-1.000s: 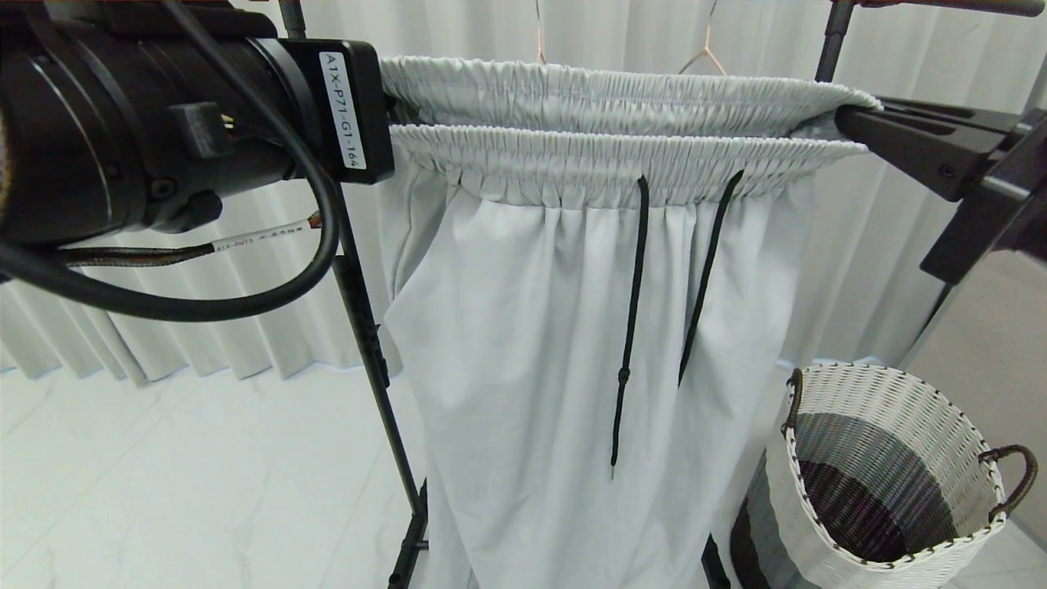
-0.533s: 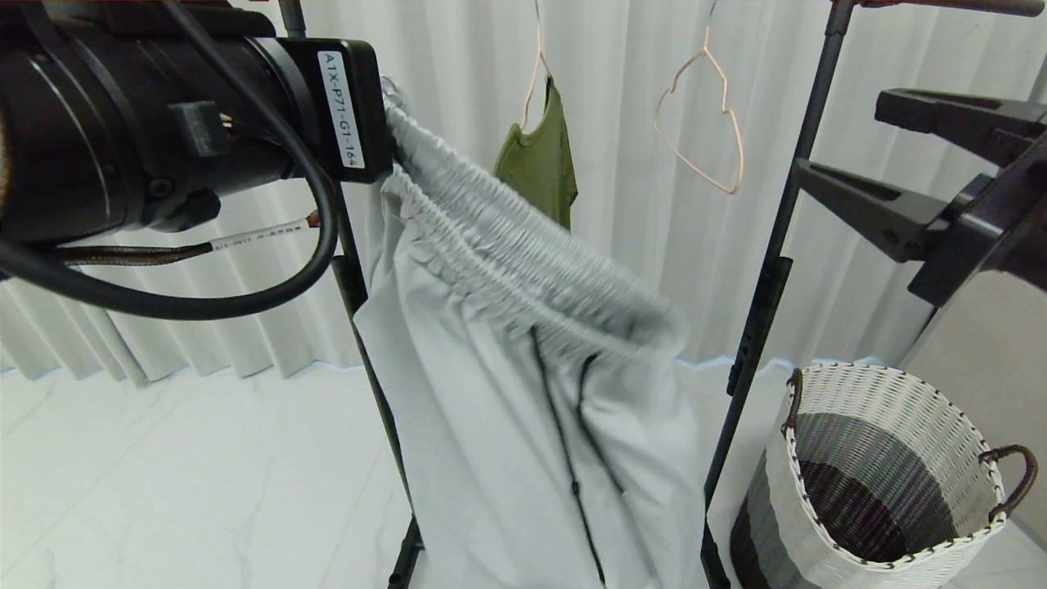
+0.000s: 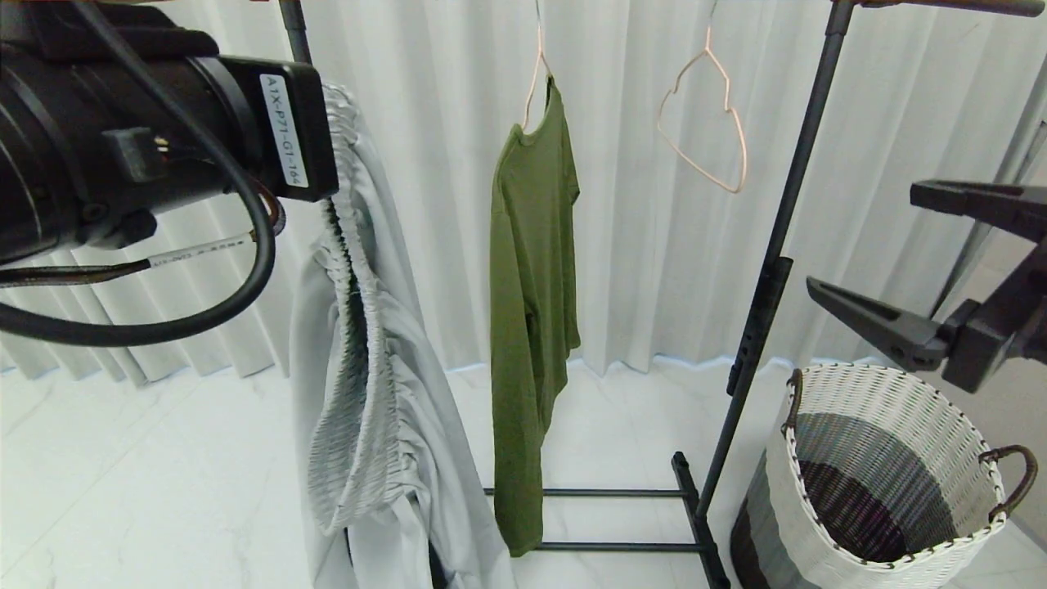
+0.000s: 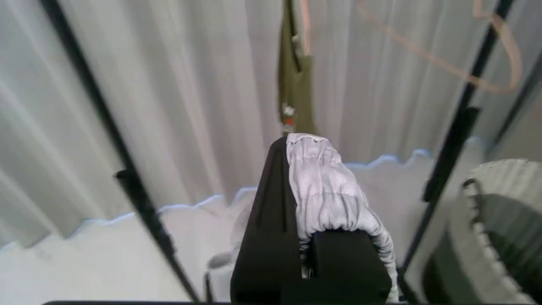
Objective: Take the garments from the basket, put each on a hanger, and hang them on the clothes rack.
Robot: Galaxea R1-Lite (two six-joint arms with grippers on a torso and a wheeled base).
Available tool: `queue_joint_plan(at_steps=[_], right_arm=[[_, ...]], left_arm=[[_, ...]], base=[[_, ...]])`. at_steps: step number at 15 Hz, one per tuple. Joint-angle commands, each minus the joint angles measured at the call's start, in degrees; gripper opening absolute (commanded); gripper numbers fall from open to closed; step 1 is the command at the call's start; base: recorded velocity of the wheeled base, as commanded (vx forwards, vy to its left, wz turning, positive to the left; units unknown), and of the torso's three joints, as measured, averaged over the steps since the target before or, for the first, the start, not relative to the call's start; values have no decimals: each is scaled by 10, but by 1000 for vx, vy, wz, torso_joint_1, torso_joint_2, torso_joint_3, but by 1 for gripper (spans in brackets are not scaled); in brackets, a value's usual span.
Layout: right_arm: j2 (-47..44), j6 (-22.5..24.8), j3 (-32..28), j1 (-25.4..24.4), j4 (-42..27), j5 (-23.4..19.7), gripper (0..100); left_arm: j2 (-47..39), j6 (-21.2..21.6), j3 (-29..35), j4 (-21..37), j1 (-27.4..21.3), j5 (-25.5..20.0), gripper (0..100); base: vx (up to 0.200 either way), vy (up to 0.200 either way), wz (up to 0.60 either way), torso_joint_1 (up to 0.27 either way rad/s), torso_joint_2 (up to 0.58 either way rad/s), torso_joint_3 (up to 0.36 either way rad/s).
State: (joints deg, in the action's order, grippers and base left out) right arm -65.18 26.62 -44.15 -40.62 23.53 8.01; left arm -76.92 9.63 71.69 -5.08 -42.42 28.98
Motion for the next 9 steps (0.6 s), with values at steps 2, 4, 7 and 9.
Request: queue_joint_plan(at_steps=[2, 4, 7, 9], right_arm=[[87, -19, 21, 124, -174, 2, 100], [103, -63, 52, 161, -197, 6, 100], [124, -63, 98, 216, -197, 9, 100], [139, -64, 126, 259, -197, 7, 100]], left_arm=[[51, 14, -45, 0, 24, -2, 0], [68, 13, -67, 0, 33, -2, 0], [74, 10, -75, 0, 51, -2, 0], [75, 9, -81, 0, 79, -3, 0]], base=[[0, 0, 0, 0, 0, 0], [0, 0, 0, 0, 0, 0], [0, 0, 0, 0, 0, 0], [0, 0, 0, 0, 0, 0]])
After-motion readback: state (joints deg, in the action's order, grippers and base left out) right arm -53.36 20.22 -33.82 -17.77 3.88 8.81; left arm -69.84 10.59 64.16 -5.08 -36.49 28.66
